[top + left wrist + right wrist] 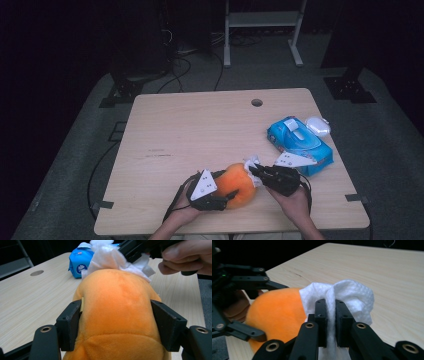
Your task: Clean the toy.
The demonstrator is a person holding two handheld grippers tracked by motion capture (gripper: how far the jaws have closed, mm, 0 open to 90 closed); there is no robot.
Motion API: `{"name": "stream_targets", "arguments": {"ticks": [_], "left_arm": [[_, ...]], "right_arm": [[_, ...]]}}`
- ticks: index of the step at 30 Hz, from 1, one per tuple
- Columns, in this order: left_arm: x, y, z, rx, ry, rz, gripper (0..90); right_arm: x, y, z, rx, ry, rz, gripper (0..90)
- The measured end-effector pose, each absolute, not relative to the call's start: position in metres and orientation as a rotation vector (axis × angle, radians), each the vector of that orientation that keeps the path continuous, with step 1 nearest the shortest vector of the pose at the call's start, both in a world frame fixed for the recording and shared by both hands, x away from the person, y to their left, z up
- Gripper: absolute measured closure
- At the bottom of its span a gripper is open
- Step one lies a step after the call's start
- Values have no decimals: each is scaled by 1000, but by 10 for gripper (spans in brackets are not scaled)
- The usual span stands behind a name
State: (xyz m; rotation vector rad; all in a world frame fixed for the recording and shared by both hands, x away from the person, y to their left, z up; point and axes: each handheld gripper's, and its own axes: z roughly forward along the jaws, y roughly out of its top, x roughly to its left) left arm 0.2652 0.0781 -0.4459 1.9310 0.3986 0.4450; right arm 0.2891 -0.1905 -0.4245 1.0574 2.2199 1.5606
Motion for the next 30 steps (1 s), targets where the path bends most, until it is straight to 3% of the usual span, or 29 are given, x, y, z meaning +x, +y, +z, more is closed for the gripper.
{"name": "stream_targets", "arguments": {"ticks": [5, 13, 16, 21, 23, 24, 27, 30], "left_arm": [[262, 76, -445, 1943, 363, 469, 306], [258, 75, -446, 1942, 362, 473, 304], [260, 76, -442, 1936, 373, 424, 262], [276, 86, -441, 1896, 553, 234, 89], [282, 88, -445, 1890, 607, 163, 91], [281, 87, -446, 1893, 589, 166, 154], [273, 79, -438, 1908, 504, 339, 326], [264, 69, -435, 1930, 426, 562, 350]], "right_arm": [[297, -206, -436, 1207, 2214, 1552, 808], [286, -188, -417, 1062, 2242, 1590, 809], [290, -194, -425, 1080, 2258, 1621, 811], [284, -196, -426, 1037, 2268, 1593, 813], [286, -197, -428, 1041, 2266, 1607, 813], [287, -197, -428, 1052, 2263, 1611, 812], [289, -197, -426, 1074, 2246, 1624, 813], [288, -198, -419, 1073, 2204, 1658, 814]]}}
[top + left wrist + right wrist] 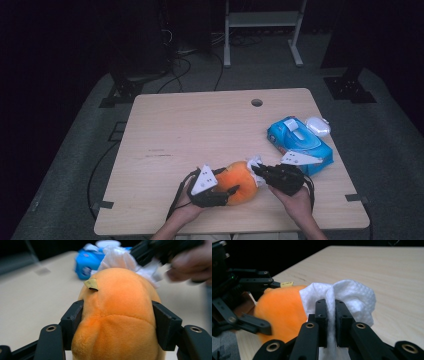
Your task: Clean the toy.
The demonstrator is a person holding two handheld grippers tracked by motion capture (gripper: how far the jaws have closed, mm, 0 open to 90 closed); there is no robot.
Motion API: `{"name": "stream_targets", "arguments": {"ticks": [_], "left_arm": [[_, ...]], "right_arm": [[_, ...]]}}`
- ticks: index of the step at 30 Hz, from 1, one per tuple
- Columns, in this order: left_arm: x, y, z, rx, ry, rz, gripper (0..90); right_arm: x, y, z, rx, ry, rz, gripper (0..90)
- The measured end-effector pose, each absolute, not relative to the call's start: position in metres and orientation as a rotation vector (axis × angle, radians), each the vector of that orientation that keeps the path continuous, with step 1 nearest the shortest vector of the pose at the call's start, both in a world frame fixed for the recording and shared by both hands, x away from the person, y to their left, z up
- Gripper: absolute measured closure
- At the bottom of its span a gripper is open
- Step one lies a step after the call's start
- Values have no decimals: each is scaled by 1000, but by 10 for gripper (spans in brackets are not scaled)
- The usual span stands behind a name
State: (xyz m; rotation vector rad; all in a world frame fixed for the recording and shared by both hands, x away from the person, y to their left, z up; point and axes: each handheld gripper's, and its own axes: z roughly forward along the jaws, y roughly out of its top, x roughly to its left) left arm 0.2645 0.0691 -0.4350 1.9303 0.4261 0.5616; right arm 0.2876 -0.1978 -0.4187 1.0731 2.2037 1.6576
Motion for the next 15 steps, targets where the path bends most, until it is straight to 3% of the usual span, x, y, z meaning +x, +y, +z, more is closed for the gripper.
{"name": "stream_targets", "arguments": {"ticks": [4, 6, 9, 11, 15], "left_arm": [[263, 67, -440, 1947, 413, 523, 276], [266, 73, -438, 1920, 453, 448, 189], [275, 82, -436, 1873, 560, 286, 145], [275, 83, -437, 1883, 560, 299, 245], [266, 76, -440, 1929, 490, 376, 322]], "right_arm": [[277, -181, -412, 953, 2247, 1626, 813], [278, -180, -415, 943, 2257, 1635, 814], [283, -186, -419, 989, 2247, 1631, 814], [282, -187, -419, 1007, 2239, 1636, 814], [268, -169, -411, 882, 2257, 1591, 814]]}}
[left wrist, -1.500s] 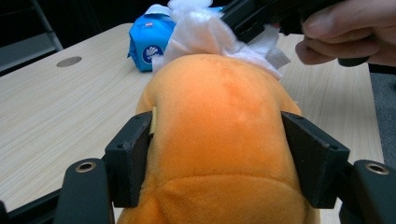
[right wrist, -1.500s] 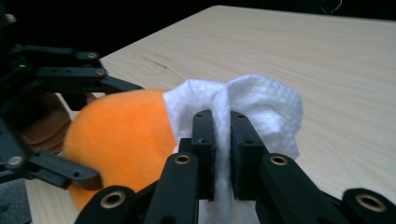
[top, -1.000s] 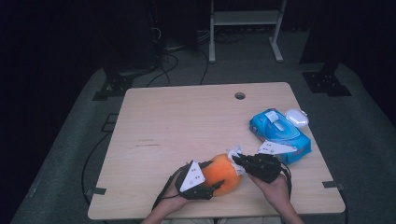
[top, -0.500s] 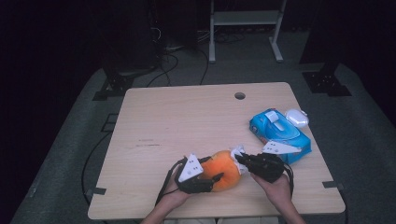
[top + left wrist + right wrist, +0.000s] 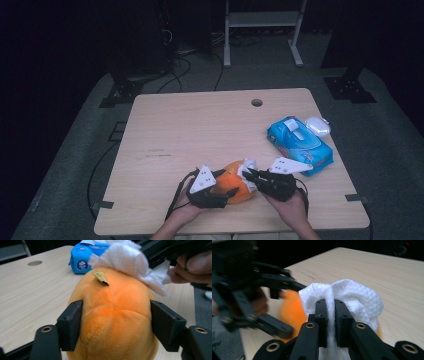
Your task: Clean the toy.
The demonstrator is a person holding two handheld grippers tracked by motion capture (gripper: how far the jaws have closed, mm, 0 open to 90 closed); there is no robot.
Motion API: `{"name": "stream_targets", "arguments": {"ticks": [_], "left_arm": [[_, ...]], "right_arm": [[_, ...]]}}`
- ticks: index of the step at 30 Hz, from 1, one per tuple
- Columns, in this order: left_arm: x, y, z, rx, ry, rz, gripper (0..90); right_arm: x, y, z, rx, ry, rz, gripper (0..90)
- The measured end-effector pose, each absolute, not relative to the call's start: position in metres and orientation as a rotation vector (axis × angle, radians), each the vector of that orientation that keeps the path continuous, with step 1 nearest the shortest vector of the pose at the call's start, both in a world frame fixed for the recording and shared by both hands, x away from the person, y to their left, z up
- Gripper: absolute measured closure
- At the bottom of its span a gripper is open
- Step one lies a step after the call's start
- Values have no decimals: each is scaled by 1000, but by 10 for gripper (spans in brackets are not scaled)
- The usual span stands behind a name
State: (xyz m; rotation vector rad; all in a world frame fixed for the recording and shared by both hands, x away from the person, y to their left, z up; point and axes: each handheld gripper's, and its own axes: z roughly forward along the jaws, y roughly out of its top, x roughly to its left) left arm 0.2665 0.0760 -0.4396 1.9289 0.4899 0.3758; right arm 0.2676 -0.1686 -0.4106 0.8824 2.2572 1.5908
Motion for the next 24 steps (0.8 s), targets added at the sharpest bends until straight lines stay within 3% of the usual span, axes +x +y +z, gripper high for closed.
{"name": "stream_targets", "arguments": {"ticks": [6, 11, 14, 18, 24], "left_arm": [[265, 76, -440, 1938, 459, 391, 344], [273, 78, -440, 1899, 535, 298, 207], [272, 78, -442, 1908, 510, 320, 287], [265, 72, -440, 1940, 464, 371, 301], [279, 80, -445, 1886, 549, 234, 169]], "right_arm": [[274, -175, -411, 912, 2253, 1593, 813], [277, -186, -418, 968, 2226, 1559, 815], [266, -173, -410, 889, 2236, 1573, 815], [259, -155, -405, 765, 2274, 1530, 815], [273, -174, -413, 891, 2252, 1556, 816]]}}
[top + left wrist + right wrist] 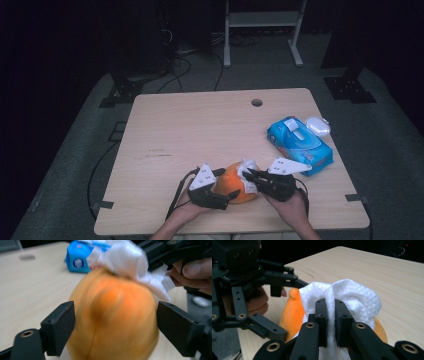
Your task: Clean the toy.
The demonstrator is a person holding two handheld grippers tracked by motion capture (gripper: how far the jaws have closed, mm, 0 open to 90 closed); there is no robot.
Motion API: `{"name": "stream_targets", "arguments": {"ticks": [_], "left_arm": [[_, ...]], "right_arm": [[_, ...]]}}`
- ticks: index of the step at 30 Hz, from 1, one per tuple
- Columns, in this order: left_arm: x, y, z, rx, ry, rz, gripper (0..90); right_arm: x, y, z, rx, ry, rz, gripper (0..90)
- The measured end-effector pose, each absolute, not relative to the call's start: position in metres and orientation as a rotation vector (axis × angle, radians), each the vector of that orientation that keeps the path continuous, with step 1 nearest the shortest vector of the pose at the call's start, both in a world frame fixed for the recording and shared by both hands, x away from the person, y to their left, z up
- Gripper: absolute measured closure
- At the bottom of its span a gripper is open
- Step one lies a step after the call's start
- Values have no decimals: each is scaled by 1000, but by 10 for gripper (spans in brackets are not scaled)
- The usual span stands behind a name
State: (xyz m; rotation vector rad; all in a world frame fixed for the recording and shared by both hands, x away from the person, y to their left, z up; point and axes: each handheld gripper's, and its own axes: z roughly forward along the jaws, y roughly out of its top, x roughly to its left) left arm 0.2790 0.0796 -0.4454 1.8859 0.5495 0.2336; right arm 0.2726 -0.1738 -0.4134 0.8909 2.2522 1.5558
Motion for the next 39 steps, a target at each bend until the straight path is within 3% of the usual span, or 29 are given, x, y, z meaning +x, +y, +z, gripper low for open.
{"name": "stream_targets", "arguments": {"ticks": [4, 8, 12, 15, 19, 25, 32, 37, 39], "left_arm": [[273, 74, -445, 1920, 494, 291, 285], [265, 67, -443, 1983, 422, 374, 316], [265, 71, -444, 1976, 422, 364, 336], [267, 72, -445, 1966, 427, 345, 329], [270, 69, -444, 1938, 475, 286, 200], [264, 68, -445, 1990, 417, 366, 300], [266, 73, -447, 1975, 424, 347, 324], [268, 69, -441, 1899, 457, 301, 119], [267, 70, -441, 1932, 430, 341, 158]], "right_arm": [[264, -163, -406, 832, 2248, 1536, 815], [254, -145, -404, 732, 2300, 1525, 814], [262, -156, -404, 788, 2284, 1523, 816], [269, -173, -407, 874, 2244, 1509, 815], [264, -168, -405, 856, 2256, 1496, 814], [253, -144, -406, 741, 2317, 1493, 815], [273, -185, -410, 930, 2220, 1471, 816], [272, -183, -413, 938, 2237, 1517, 816], [266, -173, -409, 884, 2254, 1541, 815]]}}
